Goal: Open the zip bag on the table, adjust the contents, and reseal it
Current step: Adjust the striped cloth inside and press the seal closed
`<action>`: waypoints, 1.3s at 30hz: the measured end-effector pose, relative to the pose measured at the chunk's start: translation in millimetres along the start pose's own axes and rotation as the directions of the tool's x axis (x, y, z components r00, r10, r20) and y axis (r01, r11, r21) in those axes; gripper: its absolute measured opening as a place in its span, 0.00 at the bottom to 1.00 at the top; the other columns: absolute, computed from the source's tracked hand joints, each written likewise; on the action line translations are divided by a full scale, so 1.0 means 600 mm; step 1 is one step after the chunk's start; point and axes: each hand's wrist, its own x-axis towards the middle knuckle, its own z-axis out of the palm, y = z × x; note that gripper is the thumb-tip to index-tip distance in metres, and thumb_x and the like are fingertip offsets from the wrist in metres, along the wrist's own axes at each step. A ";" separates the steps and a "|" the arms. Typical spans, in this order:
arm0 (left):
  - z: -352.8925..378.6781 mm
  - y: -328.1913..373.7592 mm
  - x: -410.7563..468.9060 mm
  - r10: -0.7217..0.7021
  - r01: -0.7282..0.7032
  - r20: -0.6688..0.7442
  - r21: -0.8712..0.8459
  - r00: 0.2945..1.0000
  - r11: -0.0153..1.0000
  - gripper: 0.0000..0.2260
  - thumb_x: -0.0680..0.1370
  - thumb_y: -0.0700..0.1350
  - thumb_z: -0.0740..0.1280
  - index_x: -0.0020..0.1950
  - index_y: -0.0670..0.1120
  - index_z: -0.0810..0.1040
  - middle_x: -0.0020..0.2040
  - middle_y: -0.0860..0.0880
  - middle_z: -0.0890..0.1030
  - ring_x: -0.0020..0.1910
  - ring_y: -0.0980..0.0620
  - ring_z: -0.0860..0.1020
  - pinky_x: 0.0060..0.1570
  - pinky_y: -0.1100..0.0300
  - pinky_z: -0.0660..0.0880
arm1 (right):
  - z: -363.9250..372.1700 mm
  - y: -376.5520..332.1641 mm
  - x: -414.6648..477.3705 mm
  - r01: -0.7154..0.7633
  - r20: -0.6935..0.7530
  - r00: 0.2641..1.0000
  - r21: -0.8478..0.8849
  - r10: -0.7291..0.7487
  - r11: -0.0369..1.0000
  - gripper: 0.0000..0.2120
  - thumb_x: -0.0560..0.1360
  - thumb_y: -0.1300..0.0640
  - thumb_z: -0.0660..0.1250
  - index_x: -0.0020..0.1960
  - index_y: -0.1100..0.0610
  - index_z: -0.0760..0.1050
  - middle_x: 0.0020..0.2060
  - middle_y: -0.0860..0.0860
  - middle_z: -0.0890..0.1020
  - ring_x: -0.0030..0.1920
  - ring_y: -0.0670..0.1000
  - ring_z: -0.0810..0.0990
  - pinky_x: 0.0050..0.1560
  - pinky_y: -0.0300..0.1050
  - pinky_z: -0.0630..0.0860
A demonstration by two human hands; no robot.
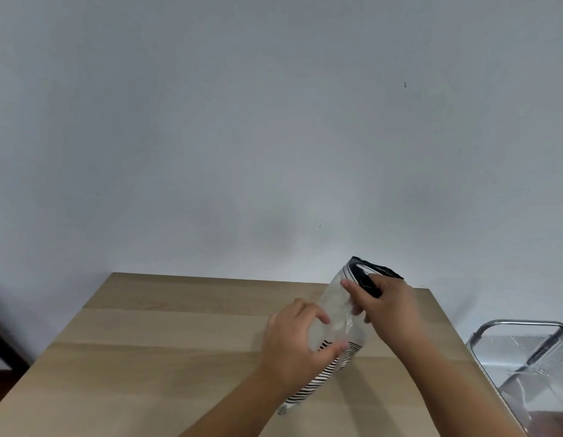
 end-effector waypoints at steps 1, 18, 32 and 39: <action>0.003 0.000 -0.001 0.007 -0.007 0.000 0.018 1.000 1.000 0.16 0.66 0.64 0.68 0.44 0.54 0.75 0.43 0.59 0.75 0.44 0.59 0.75 0.45 0.58 0.69 | 0.002 -0.001 -0.001 -0.007 -0.002 1.000 0.013 0.007 1.000 0.17 0.70 0.51 0.72 0.28 0.59 0.76 0.20 0.51 0.79 0.18 0.43 0.71 0.22 0.33 0.70; 0.011 0.012 0.010 -0.165 0.192 0.135 -0.217 0.977 0.957 0.08 0.71 0.58 0.66 0.46 0.58 0.72 0.43 0.63 0.78 0.43 0.64 0.75 0.42 0.63 0.74 | -0.019 -0.043 0.004 0.023 0.052 0.998 -0.128 -0.017 0.992 0.26 0.65 0.41 0.72 0.30 0.64 0.71 0.23 0.53 0.74 0.19 0.43 0.70 0.22 0.34 0.66; -0.020 -0.027 0.018 -0.322 0.319 0.095 -0.553 0.942 0.770 0.06 0.76 0.39 0.66 0.40 0.48 0.76 0.37 0.51 0.82 0.36 0.56 0.77 0.44 0.58 0.76 | -0.076 -0.012 0.008 0.155 0.394 0.919 -0.378 0.007 0.913 0.04 0.71 0.54 0.72 0.37 0.51 0.81 0.33 0.43 0.82 0.32 0.35 0.74 0.37 0.22 0.67; -0.023 -0.033 0.016 -0.374 0.391 0.147 -0.543 0.916 0.743 0.05 0.73 0.36 0.69 0.43 0.42 0.74 0.38 0.50 0.76 0.38 0.55 0.73 0.41 0.68 0.71 | -0.066 -0.037 0.007 0.135 0.357 0.934 -0.308 -0.017 0.942 0.10 0.73 0.53 0.69 0.35 0.53 0.79 0.29 0.48 0.84 0.28 0.39 0.75 0.29 0.27 0.69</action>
